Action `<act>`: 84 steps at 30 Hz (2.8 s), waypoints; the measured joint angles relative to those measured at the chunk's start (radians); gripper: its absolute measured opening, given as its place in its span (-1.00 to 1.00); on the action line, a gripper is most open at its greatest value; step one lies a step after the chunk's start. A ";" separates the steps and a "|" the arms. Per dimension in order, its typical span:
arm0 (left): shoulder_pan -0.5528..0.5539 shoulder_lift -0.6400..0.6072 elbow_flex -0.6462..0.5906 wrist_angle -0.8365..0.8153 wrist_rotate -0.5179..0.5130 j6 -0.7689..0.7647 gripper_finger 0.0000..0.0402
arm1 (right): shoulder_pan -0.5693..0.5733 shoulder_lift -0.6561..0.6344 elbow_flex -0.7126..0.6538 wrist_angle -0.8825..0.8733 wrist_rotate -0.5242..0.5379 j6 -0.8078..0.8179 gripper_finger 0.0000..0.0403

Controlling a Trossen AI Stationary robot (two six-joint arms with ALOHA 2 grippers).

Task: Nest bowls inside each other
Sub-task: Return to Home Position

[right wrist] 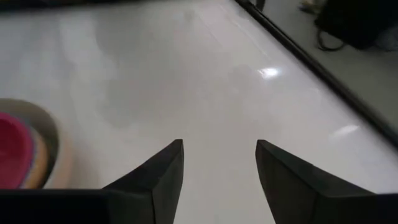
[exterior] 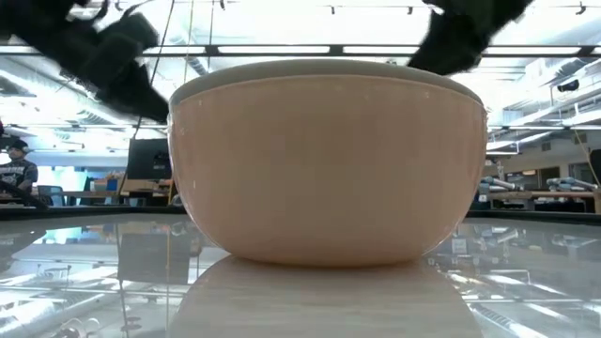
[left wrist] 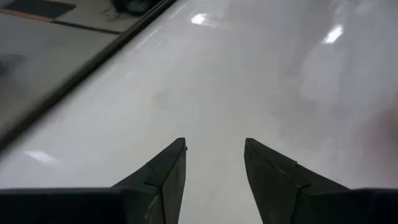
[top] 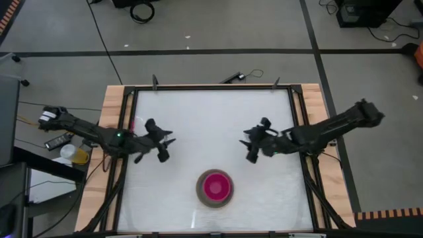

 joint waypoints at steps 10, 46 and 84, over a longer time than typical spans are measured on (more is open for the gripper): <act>0.104 -0.173 -0.401 0.705 0.241 0.154 -0.18 | 0.013 -0.249 -0.608 0.996 -0.063 -0.174 -0.07; 0.413 -0.827 -0.357 0.217 0.596 0.252 -0.18 | -0.026 -1.066 -0.740 0.493 -0.097 -0.223 -0.45; 0.383 -0.836 -0.427 0.285 0.574 0.229 -0.95 | -0.188 -1.173 -0.860 0.534 -0.263 -0.138 -0.85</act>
